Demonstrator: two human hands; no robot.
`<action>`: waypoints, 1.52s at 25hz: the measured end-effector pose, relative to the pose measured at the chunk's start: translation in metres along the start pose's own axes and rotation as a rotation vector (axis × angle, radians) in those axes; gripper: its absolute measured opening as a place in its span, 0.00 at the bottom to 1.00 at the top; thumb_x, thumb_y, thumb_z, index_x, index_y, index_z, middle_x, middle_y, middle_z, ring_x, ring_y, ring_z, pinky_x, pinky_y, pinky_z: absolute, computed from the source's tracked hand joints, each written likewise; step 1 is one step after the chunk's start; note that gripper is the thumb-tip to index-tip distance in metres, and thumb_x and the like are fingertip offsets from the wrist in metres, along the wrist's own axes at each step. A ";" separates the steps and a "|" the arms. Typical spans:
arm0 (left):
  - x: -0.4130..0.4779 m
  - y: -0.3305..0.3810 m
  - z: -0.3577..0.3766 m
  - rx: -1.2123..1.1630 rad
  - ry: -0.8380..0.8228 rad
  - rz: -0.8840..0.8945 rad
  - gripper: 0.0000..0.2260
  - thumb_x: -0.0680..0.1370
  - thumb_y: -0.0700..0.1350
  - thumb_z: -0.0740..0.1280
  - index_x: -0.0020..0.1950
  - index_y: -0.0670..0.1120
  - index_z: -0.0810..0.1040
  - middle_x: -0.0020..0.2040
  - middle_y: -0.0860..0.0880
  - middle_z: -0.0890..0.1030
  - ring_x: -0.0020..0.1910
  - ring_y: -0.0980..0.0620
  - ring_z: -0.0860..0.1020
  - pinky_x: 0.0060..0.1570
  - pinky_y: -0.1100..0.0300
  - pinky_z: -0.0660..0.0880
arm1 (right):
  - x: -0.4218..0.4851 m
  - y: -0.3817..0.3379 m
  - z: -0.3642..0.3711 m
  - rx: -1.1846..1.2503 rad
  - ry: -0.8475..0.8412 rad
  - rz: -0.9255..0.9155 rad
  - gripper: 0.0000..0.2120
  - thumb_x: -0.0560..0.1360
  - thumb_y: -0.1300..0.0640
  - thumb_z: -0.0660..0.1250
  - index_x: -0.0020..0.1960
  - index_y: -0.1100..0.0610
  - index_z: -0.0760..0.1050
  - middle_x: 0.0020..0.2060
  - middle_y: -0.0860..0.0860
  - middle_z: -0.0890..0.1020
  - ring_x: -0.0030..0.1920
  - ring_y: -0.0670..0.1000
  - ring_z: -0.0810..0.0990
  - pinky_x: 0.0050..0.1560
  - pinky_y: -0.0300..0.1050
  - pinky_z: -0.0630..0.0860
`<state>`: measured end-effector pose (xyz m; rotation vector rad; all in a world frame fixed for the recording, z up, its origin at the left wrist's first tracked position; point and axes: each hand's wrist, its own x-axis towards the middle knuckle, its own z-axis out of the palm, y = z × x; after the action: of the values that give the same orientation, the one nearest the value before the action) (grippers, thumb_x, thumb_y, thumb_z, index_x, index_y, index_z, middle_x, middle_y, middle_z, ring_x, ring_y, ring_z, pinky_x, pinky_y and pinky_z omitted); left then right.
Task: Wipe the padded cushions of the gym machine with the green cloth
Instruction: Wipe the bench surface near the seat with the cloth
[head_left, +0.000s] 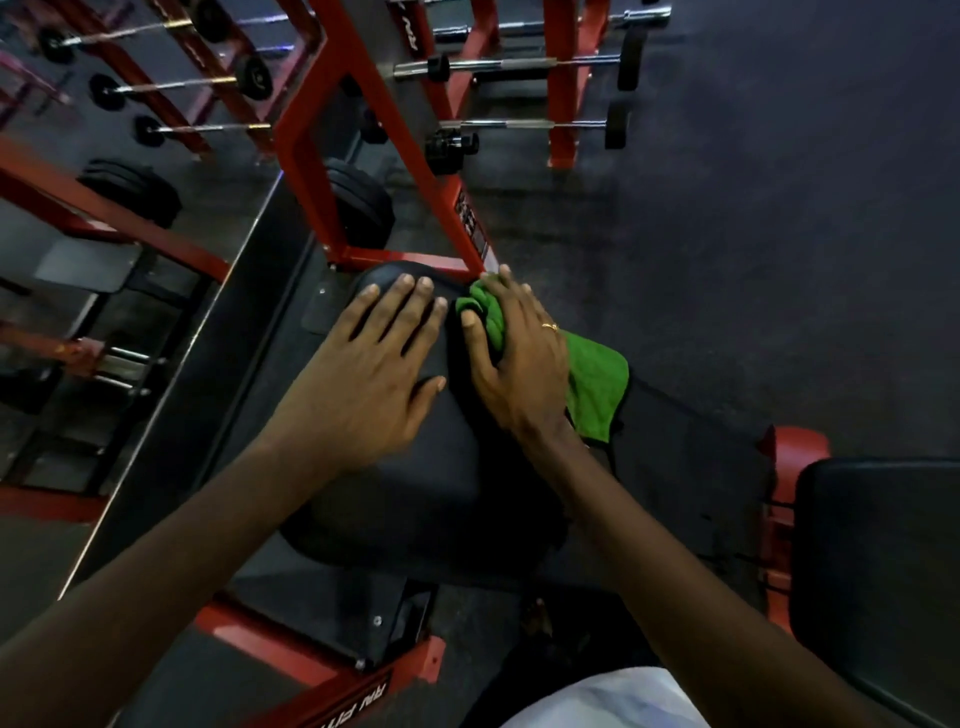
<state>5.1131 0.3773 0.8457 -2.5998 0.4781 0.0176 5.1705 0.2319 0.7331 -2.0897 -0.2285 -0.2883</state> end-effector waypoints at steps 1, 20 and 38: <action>-0.001 0.000 -0.001 0.000 -0.007 -0.004 0.31 0.83 0.57 0.47 0.81 0.39 0.57 0.80 0.37 0.58 0.80 0.40 0.55 0.79 0.43 0.52 | -0.005 0.006 -0.003 0.002 -0.011 -0.043 0.24 0.82 0.43 0.59 0.73 0.53 0.73 0.75 0.49 0.72 0.74 0.51 0.71 0.71 0.54 0.70; 0.001 0.002 -0.001 0.021 -0.042 -0.008 0.31 0.83 0.58 0.48 0.82 0.41 0.53 0.81 0.38 0.54 0.81 0.41 0.52 0.79 0.45 0.50 | -0.043 0.074 -0.018 0.056 -0.009 0.073 0.23 0.82 0.46 0.60 0.74 0.54 0.72 0.75 0.50 0.72 0.74 0.52 0.72 0.70 0.58 0.71; 0.002 -0.003 0.001 -0.013 0.025 0.037 0.32 0.82 0.57 0.50 0.80 0.39 0.57 0.80 0.36 0.57 0.80 0.39 0.55 0.79 0.44 0.51 | -0.022 0.064 -0.017 0.117 0.176 0.072 0.15 0.81 0.52 0.64 0.64 0.58 0.79 0.63 0.53 0.83 0.61 0.52 0.82 0.61 0.55 0.78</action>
<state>5.1163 0.3792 0.8459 -2.6062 0.5373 0.0006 5.1652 0.1839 0.6825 -1.9396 -0.0627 -0.4035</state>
